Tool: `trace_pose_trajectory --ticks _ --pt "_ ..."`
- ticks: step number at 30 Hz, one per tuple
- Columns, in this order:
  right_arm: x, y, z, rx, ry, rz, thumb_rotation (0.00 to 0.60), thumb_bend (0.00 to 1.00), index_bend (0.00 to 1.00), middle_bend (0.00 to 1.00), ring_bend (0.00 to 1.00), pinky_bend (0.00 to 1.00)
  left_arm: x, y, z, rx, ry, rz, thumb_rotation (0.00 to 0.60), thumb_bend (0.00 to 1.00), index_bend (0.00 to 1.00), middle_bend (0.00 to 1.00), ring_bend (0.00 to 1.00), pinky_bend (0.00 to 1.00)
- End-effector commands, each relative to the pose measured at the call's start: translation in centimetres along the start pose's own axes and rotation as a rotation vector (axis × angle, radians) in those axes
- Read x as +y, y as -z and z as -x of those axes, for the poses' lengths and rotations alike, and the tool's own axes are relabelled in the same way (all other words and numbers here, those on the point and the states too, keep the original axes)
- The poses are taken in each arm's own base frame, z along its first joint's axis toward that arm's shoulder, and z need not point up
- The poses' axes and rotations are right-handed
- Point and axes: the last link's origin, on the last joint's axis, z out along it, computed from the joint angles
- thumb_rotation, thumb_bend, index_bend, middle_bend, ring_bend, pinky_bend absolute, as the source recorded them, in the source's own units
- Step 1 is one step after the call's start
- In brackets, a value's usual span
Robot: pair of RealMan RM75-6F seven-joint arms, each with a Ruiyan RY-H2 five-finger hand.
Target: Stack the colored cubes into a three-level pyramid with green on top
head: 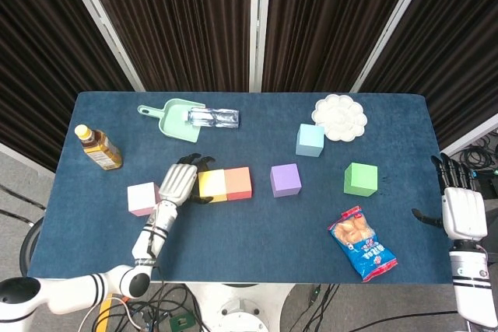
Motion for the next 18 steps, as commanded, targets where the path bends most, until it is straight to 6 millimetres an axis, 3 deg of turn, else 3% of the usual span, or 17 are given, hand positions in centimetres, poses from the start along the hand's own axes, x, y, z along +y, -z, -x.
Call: trace_pose_trajectory --ticks 1,7,18 --pt "0.01 0.0 0.03 -0.001 0.0 0.001 0.6 0.0 0.0 0.0 0.0 0.0 -0.06 0.06 0.07 -0.002 0.001 -0.001 0.6 0.07 0.24 0.51 0.16 0.21" --pt "-0.02 -0.02 0.16 -0.004 0.001 0.0 0.6 0.0 0.0 0.0 0.0 0.0 -0.2 0.33 0.28 -0.015 0.014 0.008 0.6 0.07 0.23 0.46 0.16 0.21" --pt "0.11 0.08 0.23 -0.007 0.001 0.006 0.6 0.0 0.0 0.0 0.0 0.0 0.02 0.28 -0.02 -0.004 0.047 0.037 0.6 0.06 0.16 0.16 0.15 0.21"
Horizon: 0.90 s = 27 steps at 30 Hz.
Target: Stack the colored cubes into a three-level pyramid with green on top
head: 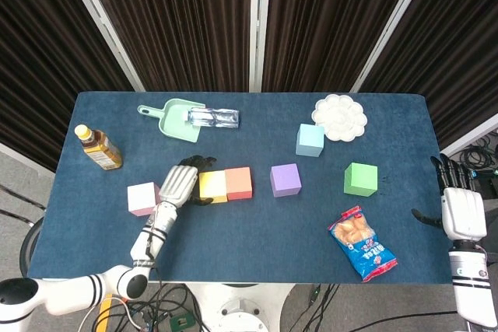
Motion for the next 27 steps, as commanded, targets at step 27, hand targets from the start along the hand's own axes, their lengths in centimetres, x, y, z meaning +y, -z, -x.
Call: trace_pose_trajectory --ticks 27 --pt "0.32 -0.05 0.25 -0.01 -0.002 0.011 0.6 0.0 0.0 0.0 0.0 0.0 0.32 -0.34 0.09 0.041 -0.017 0.019 0.6 0.06 0.19 0.46 0.13 0.21"
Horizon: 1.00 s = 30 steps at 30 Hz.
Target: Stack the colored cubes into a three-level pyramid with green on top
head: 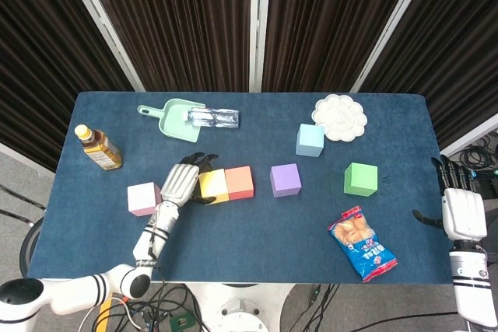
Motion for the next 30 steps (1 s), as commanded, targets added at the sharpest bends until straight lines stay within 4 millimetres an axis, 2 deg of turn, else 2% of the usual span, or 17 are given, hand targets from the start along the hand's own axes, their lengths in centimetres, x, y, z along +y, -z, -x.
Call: trace_pose_trajectory --ticks 1,30 --pt "0.01 0.0 0.01 0.0 0.0 0.001 0.6 0.0 0.0 0.0 0.0 0.0 0.0 -0.03 -0.07 0.007 -0.007 0.003 0.6 0.06 0.19 0.46 0.13 0.21" --pt "0.25 0.07 0.2 -0.013 -0.002 0.011 0.6 0.0 0.0 0.0 0.0 0.0 0.25 -0.03 0.46 0.0 0.0 0.016 0.6 0.06 0.19 0.47 0.13 0.21"
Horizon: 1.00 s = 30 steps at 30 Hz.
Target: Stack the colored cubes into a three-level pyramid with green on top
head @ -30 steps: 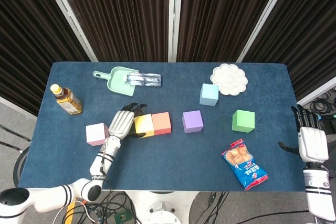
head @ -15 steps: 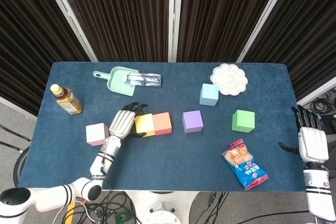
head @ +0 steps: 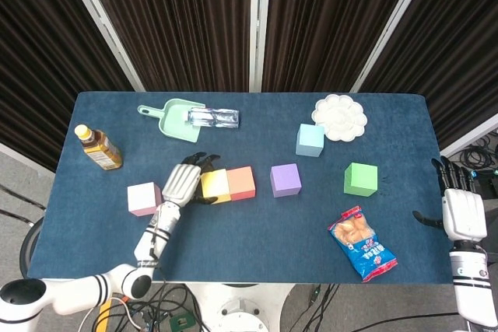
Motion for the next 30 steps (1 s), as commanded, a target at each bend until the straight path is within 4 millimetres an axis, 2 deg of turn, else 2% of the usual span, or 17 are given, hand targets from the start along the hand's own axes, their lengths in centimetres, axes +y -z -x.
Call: trace_pose_trajectory --ticks 1,23,30 --pt "0.02 0.03 -0.05 0.002 -0.001 0.001 0.6 0.0 0.0 0.0 0.0 0.0 0.0 0.07 0.09 -0.002 0.001 0.0 0.6 0.06 0.19 0.47 0.13 0.21" --pt "0.04 -0.05 -0.03 -0.005 0.002 0.006 0.6 0.0 0.0 0.0 0.0 0.0 0.06 0.08 0.51 -0.002 0.005 0.002 0.6 0.06 0.19 0.45 0.13 0.21" --pt "0.11 -0.08 0.17 -0.017 0.004 0.012 0.6 0.0 0.0 0.0 0.0 0.0 -0.08 0.2 0.9 -0.028 -0.002 -0.002 0.6 0.06 0.19 0.35 0.13 0.21"
